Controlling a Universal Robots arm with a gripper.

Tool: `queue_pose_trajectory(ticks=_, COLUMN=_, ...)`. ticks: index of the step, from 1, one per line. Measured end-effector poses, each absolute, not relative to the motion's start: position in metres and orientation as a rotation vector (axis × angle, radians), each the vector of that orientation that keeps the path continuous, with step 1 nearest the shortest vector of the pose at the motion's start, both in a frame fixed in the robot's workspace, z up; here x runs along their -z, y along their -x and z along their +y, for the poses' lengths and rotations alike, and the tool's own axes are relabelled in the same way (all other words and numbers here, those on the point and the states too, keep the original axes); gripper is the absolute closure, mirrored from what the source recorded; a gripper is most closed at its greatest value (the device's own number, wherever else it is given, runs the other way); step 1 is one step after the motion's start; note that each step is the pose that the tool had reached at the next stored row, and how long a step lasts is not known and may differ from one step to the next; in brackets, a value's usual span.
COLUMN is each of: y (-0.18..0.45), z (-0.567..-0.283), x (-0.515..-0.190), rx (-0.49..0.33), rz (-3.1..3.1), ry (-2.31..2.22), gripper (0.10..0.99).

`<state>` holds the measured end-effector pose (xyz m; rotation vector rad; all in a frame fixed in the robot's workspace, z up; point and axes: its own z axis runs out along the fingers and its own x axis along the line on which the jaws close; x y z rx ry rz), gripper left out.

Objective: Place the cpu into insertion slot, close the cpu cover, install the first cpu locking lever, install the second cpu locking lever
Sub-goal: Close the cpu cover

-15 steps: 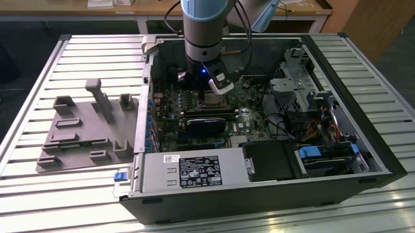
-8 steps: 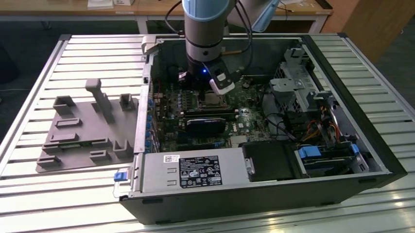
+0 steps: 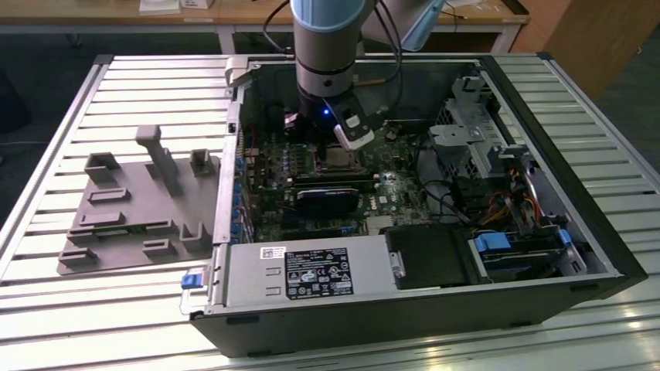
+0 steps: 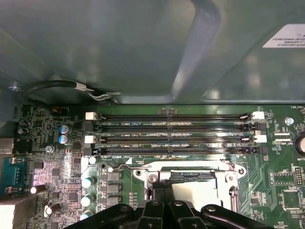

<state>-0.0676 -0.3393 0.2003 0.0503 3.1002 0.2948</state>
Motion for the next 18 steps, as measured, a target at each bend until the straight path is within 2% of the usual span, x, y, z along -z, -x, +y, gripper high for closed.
queue_pose_trajectory(ticks=9, y=0.0686, z=-0.3393, x=-0.2015, rx=-0.293, rz=3.1, ry=-0.05, gripper=0.984)
queue_pose_trajectory(ticks=18, y=0.0694, z=-0.3393, x=-0.2002, rx=-0.231, rz=3.105, ry=-0.049, gripper=0.984)
